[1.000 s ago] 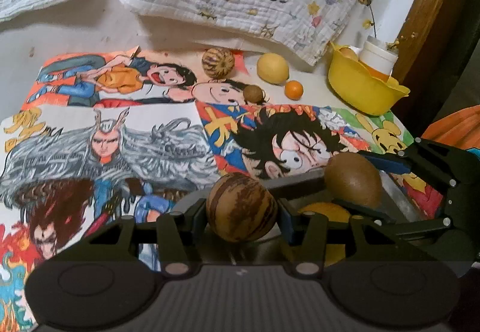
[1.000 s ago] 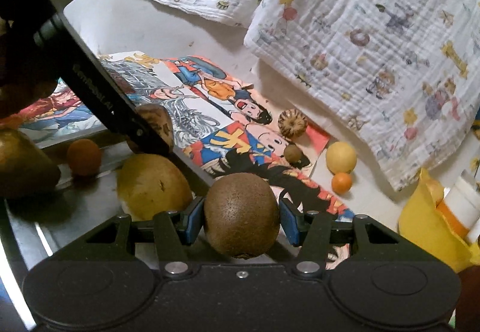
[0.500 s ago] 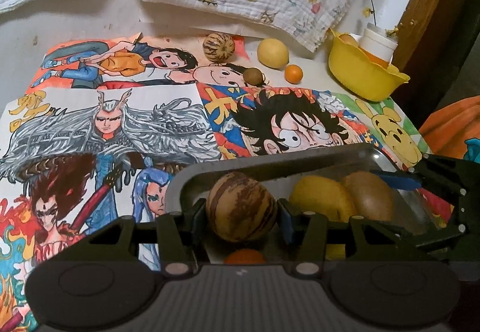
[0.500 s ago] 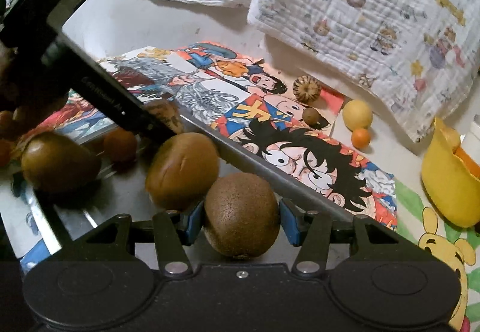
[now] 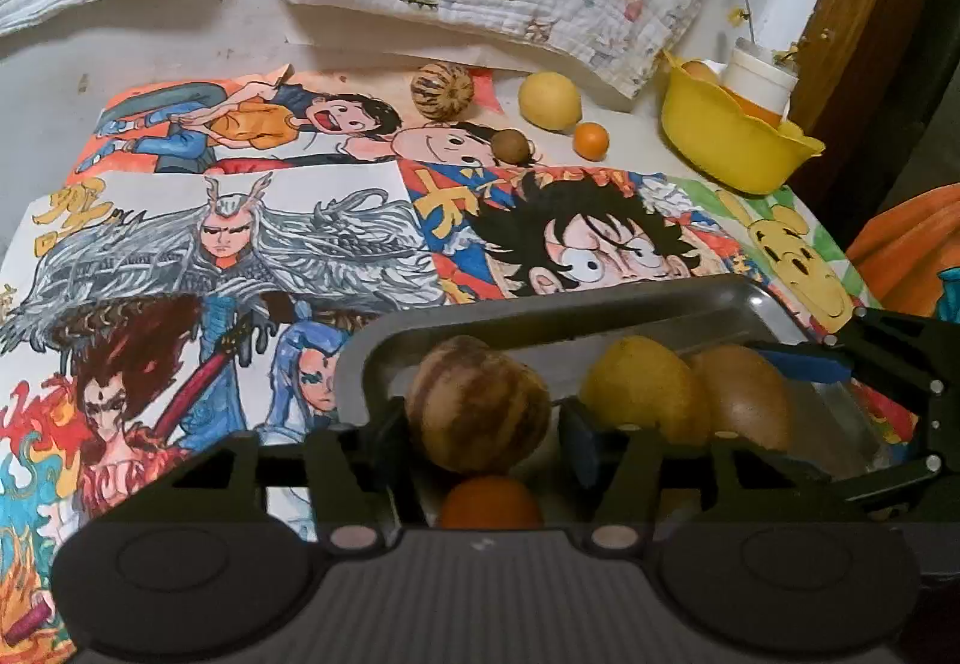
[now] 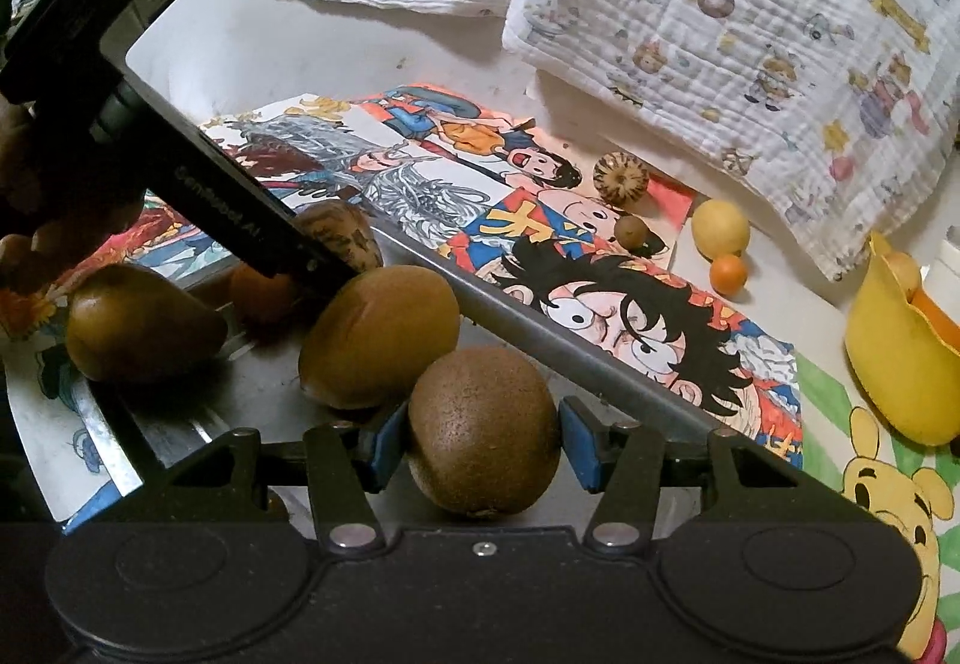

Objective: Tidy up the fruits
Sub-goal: 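Carry the kiwi with right tool while left tool carries the striped fruit over the tray, then open right gripper to drop the kiwi while left gripper releases the striped fruit onto the tray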

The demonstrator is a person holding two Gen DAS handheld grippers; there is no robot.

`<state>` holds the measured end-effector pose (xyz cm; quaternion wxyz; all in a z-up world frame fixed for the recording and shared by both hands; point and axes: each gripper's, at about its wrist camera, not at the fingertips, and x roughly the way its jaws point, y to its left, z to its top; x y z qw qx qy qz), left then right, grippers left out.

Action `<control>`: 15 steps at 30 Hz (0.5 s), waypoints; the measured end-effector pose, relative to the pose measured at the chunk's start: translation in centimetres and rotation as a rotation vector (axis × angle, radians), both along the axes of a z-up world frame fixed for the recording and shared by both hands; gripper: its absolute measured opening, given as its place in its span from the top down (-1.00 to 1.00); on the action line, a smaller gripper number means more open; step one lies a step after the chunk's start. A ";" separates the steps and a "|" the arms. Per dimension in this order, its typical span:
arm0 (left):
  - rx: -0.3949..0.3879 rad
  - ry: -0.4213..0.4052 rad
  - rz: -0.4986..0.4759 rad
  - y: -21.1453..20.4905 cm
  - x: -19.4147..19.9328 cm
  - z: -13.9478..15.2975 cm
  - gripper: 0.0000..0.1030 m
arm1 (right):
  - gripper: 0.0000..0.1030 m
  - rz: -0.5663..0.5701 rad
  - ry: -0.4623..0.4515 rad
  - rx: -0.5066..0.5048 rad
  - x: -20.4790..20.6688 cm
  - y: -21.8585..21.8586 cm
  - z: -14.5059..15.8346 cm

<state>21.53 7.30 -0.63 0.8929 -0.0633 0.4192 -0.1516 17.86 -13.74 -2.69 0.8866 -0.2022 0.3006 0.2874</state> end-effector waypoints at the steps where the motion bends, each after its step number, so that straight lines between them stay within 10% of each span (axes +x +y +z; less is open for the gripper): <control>1: 0.004 0.000 0.002 0.0 -0.1 0.1 -0.19 | -0.12 -0.003 -0.003 0.008 -0.1 -0.1 0.1; 15: -0.001 -0.073 0.030 1.0 -5.1 2.4 -0.89 | -0.72 -0.035 -0.022 0.190 -5.0 -1.3 3.1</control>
